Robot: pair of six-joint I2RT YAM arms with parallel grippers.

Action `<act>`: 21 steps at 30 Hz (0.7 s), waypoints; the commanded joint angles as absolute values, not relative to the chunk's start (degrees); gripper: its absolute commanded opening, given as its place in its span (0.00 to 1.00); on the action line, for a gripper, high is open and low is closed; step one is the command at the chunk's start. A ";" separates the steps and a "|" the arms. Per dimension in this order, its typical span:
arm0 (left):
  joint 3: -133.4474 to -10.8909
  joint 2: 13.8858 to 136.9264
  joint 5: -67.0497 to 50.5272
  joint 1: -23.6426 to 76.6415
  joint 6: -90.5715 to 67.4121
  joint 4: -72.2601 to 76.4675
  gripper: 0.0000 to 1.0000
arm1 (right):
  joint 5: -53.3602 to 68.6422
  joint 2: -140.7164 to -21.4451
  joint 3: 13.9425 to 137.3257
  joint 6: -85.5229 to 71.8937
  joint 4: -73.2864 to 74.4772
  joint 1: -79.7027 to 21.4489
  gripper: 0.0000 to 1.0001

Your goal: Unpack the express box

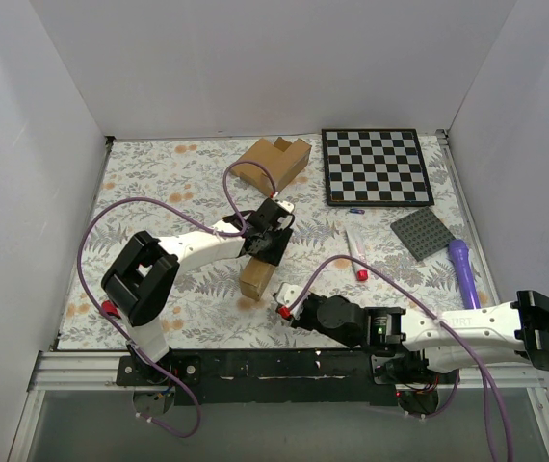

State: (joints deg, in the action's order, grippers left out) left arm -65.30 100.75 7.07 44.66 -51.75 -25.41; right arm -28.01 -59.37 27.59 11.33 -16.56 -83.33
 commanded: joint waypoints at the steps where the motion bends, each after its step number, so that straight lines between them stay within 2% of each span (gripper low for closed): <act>1: -62.67 102.92 3.60 44.03 -51.15 -28.30 0.00 | -30.85 -58.18 26.37 9.67 -10.02 -83.50 0.01; 5: -62.93 103.18 3.43 44.03 -51.33 -28.48 0.00 | -31.55 -55.56 26.54 9.58 -9.84 -83.50 0.01; 9: -63.19 103.71 3.87 44.03 -51.68 -28.74 0.00 | -30.06 -52.82 28.20 12.12 -17.91 -83.41 0.01; 21: -63.63 104.15 4.92 44.12 -52.38 -29.44 0.00 | -28.39 -65.47 38.41 17.67 -23.99 -83.50 0.01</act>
